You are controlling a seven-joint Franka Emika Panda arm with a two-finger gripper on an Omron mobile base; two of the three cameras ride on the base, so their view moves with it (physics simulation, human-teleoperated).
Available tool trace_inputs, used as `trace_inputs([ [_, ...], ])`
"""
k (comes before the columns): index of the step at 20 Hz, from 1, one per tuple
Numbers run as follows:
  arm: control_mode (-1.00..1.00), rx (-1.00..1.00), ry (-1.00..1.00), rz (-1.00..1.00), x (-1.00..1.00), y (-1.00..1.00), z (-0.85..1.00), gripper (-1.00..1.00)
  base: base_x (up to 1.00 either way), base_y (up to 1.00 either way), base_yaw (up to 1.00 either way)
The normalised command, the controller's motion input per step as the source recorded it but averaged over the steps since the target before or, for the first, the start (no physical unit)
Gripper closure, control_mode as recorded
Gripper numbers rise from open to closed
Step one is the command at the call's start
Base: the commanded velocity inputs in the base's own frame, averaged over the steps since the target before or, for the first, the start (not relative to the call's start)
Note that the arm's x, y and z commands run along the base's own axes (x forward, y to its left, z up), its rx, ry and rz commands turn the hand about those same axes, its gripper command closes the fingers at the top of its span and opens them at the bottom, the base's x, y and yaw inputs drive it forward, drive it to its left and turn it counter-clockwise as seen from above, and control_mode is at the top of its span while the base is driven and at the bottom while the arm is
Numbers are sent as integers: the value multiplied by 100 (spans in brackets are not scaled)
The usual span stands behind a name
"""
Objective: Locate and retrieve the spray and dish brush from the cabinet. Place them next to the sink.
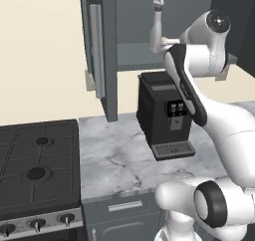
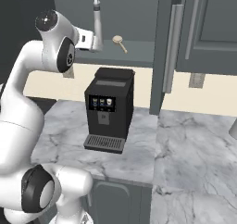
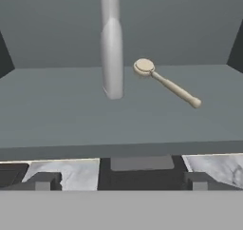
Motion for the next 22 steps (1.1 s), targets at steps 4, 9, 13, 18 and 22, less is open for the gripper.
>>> trace_inputs([
  [4, -100, 0, 0, 5, 59, 0, -2, -100, 0, 0, 0],
  [9, -100, 0, 0, 3, 53, 0, 0, -100, 0, 0, 0],
  [13, -100, 0, 0, 1, 45, 0, 0, -100, 0, 0, 0],
  [18, -100, -2, 0, 0, 51, 0, -7, -100, 0, 0, 0],
  [22, -100, -1, 0, 0, 56, 0, -13, -100, 0, 0, 0],
])
